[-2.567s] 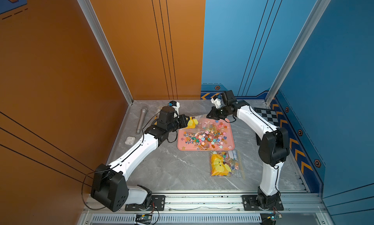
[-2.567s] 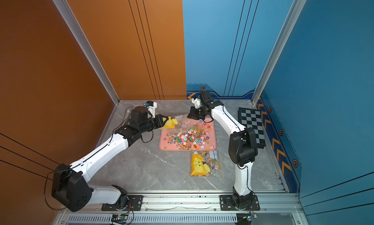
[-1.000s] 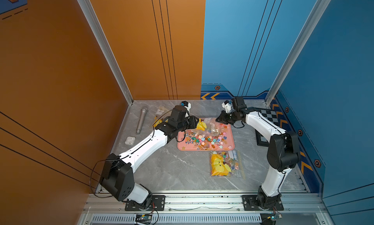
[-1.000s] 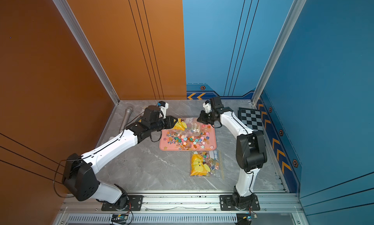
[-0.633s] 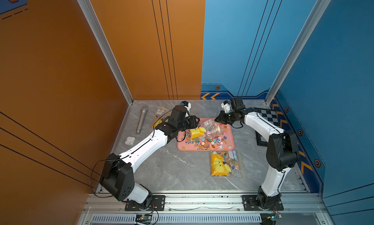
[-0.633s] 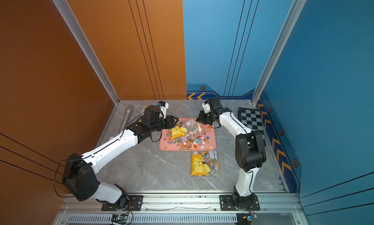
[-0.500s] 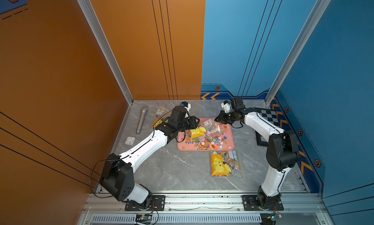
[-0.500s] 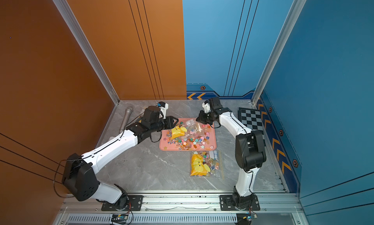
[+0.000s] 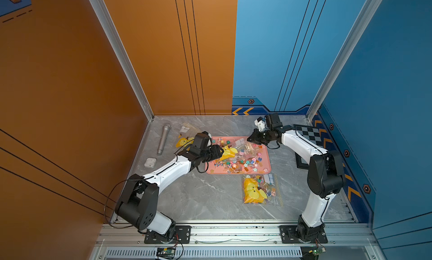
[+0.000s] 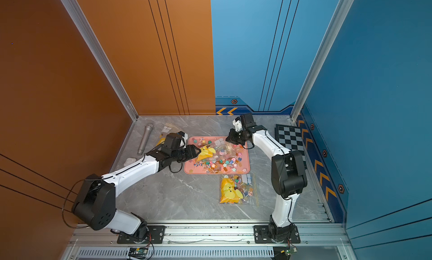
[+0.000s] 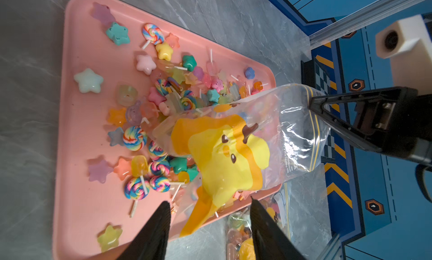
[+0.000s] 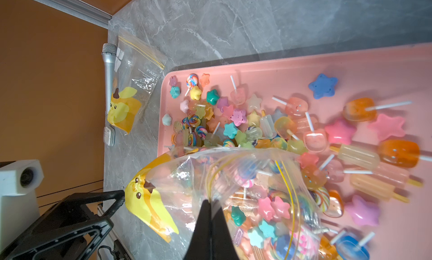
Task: Pour candies out of the ziploc bag
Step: 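Pour the candies out of the ziploc bag onto the tray.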
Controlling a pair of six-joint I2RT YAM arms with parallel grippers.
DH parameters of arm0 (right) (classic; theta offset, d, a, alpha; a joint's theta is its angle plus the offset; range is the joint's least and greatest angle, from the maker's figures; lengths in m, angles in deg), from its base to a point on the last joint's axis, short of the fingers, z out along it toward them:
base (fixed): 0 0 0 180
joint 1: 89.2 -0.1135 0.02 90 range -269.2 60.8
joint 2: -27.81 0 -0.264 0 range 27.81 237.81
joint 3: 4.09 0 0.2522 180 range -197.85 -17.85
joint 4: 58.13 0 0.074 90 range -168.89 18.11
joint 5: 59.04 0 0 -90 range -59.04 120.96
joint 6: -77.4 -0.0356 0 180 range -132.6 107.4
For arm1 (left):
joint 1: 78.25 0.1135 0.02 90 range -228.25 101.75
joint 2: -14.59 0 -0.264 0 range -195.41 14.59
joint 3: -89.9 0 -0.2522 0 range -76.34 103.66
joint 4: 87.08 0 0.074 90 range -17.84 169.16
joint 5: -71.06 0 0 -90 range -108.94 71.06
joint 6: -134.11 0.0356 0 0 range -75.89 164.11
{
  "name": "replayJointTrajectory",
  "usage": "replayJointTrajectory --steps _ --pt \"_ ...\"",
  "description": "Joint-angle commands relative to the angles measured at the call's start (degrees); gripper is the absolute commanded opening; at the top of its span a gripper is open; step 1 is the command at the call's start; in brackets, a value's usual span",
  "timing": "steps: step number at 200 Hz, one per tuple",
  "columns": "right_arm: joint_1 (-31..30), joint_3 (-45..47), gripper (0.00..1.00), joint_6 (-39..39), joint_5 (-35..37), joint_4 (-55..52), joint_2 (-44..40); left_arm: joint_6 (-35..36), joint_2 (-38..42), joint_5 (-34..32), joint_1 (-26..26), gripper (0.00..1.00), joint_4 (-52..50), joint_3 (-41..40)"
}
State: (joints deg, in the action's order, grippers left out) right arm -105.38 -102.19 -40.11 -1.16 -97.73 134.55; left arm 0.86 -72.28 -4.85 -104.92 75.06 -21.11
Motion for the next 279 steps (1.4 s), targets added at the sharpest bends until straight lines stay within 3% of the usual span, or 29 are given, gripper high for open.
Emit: replayJointTrajectory --steps 1,41,115,279 --pt "-0.50 0.40 0.00 -0.97 0.70 0.76 0.67 -2.25 -1.59 3.25 -0.35 0.56 4.06 -0.64" --pt "-0.78 0.42 0.00 -1.01 0.79 0.80 0.89 -2.72 -4.37 3.99 -0.90 0.49 5.83 0.15" --pt "-0.87 -0.30 0.00 -1.06 0.22 0.80 -0.24 0.69 -4.92 3.34 -1.27 0.00 2.38 6.77" --pt "0.68 3.12 0.00 -1.75 0.48 3.16 -2.45 20.48 -4.16 -14.96 -6.94 0.00 -20.14 27.87"
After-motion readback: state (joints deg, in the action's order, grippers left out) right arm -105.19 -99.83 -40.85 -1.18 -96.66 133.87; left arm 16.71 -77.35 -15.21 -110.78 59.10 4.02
